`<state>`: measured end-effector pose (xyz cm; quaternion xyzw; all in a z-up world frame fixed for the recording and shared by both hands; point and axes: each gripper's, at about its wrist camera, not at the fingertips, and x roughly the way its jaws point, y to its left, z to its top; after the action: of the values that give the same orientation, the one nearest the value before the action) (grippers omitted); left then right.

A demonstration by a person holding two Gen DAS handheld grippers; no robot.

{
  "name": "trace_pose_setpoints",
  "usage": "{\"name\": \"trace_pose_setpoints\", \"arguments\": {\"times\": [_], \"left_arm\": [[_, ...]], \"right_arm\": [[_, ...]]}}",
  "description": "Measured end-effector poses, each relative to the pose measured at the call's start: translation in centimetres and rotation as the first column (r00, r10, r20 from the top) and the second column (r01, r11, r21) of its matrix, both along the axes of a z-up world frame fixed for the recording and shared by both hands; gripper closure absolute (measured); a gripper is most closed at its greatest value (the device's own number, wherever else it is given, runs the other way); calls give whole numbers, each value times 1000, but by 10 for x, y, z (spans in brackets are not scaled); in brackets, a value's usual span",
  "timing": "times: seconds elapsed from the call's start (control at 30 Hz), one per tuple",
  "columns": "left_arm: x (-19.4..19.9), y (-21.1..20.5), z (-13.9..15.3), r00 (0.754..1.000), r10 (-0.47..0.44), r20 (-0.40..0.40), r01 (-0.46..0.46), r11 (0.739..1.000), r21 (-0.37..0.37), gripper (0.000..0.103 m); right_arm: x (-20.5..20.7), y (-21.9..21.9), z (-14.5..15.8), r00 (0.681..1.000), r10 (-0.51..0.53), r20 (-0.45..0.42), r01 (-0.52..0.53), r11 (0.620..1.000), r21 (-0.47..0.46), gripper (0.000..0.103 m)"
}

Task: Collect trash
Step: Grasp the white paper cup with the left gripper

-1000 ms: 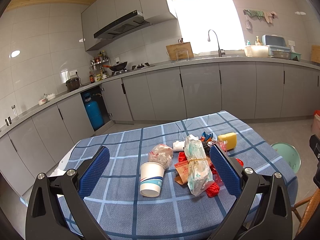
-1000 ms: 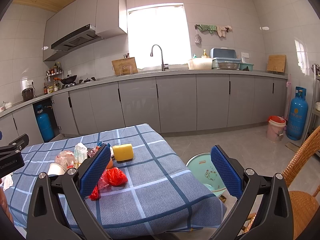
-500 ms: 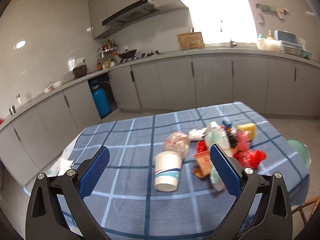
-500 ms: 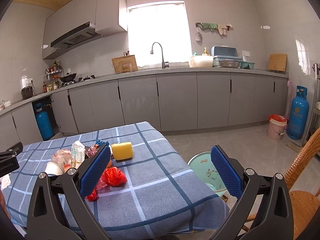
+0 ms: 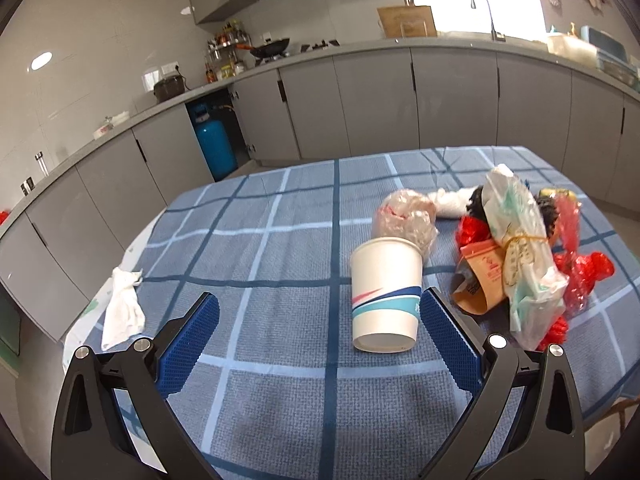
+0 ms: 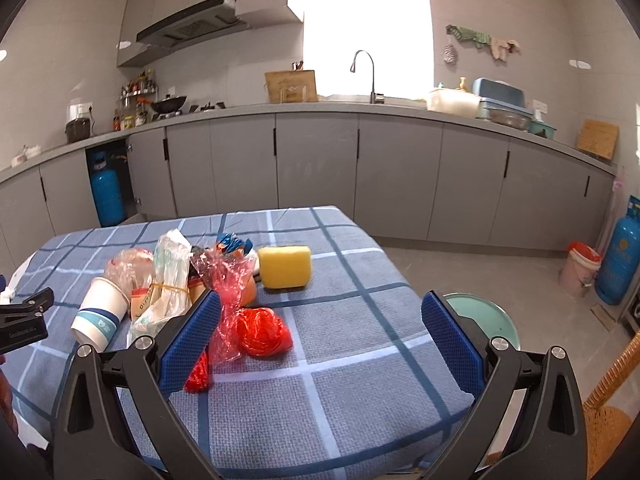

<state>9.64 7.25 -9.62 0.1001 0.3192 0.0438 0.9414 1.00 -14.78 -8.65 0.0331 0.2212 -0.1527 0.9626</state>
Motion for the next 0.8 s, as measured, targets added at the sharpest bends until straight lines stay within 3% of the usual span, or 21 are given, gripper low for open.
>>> {"name": "trace_pose_setpoints", "arguments": {"times": [0.43, 0.47, 0.6, 0.8], "left_arm": [[67, -17, -54, 988, -51, -144, 52, 999, 7, 6], [68, -17, -56, 987, -57, -149, 58, 998, 2, 9], [69, -18, -62, 978, -105, -179, 98, 994, -47, 39], [58, -14, -55, 981, -120, -150, 110, 991, -69, 44]], "right_arm": [[59, -2, -34, 994, 35, -100, -35, 999, 3, 5], [62, -1, -36, 994, 37, -104, -38, 999, -2, 5], [71, 2, -46, 990, 48, -133, -49, 999, -8, 5], [74, 6, -49, 989, 47, -142, -50, 999, -17, 5]]}}
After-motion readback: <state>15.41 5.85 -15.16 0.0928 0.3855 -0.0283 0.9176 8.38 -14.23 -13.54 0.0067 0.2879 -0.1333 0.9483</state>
